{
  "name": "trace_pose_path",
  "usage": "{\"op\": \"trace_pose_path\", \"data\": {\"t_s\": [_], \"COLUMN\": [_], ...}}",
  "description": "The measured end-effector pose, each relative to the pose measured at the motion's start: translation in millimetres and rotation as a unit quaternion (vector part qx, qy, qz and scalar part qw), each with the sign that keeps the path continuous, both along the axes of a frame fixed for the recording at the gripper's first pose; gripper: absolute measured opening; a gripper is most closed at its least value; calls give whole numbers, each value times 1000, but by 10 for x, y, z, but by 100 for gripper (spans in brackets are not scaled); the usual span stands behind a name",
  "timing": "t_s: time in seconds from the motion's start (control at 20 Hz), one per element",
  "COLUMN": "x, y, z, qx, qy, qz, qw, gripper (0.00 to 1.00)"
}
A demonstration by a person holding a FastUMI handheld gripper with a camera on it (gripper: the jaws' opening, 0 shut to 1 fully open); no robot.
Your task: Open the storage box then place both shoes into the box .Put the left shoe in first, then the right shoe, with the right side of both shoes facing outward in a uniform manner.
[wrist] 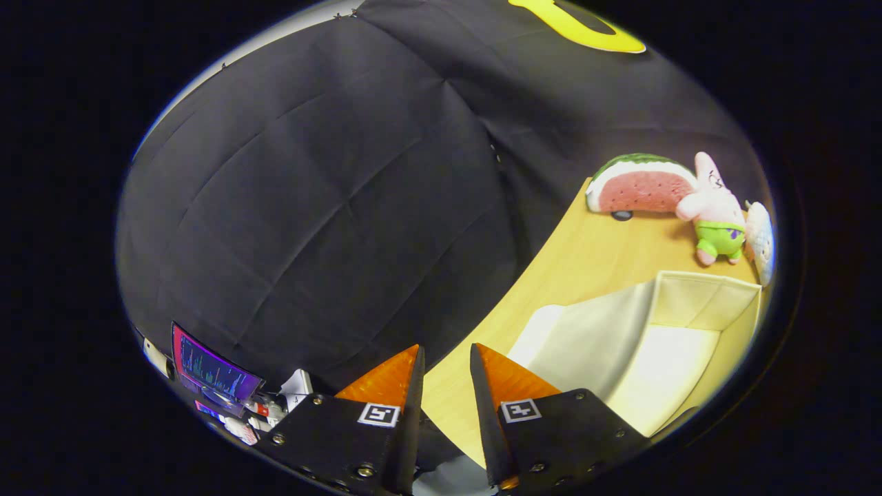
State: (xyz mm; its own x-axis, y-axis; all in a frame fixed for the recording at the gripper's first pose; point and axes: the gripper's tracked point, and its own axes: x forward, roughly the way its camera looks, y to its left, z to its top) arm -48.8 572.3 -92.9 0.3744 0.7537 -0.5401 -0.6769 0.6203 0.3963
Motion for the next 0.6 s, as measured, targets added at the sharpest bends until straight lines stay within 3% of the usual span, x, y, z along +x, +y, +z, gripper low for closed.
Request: {"op": "trace_pose_path", "data": {"t_s": [0.6], "x": [367], "y": [-1862], "z": [184], "qx": [-42], "qy": [-93], "qz": [-116], "qw": [988], "gripper": [39]}}
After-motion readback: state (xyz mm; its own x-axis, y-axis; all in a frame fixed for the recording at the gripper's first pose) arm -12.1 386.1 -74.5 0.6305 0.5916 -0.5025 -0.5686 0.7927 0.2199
